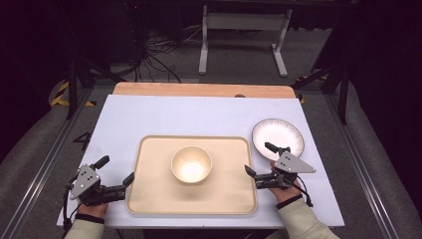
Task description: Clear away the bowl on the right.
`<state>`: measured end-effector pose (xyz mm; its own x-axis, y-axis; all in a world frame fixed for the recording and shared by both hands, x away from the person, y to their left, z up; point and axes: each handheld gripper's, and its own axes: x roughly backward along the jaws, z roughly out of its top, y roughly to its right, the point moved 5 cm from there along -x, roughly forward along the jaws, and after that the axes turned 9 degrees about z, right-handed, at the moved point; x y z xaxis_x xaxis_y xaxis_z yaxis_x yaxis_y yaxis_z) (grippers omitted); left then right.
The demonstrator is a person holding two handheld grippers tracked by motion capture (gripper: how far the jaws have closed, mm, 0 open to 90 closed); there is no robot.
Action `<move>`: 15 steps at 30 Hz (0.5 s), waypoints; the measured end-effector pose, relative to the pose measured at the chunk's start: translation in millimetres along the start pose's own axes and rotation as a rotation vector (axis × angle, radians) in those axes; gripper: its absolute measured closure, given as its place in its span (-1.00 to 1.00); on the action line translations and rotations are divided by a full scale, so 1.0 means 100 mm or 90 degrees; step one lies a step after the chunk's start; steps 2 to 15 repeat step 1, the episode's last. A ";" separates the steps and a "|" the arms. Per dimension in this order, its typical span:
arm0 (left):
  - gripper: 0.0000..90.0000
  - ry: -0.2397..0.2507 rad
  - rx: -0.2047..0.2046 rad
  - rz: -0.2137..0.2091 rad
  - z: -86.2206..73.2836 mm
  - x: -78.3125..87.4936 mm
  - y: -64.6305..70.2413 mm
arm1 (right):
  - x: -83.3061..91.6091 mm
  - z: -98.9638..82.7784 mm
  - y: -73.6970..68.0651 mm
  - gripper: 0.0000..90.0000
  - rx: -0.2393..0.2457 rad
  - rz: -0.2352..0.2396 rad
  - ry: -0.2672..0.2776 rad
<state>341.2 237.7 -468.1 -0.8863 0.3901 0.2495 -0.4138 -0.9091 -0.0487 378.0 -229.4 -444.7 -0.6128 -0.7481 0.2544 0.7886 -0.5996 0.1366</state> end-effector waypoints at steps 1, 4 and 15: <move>-1.00 -0.001 0.000 0.000 0.00 0.00 0.00 | 0.00 0.00 0.00 -1.00 0.000 0.001 0.001; -1.00 -0.001 0.000 0.000 0.00 0.00 0.00 | 0.00 0.00 0.00 -1.00 0.000 0.001 0.001; -1.00 -0.001 0.000 0.000 0.00 0.00 0.00 | 0.00 0.00 0.00 -1.00 0.000 0.001 0.001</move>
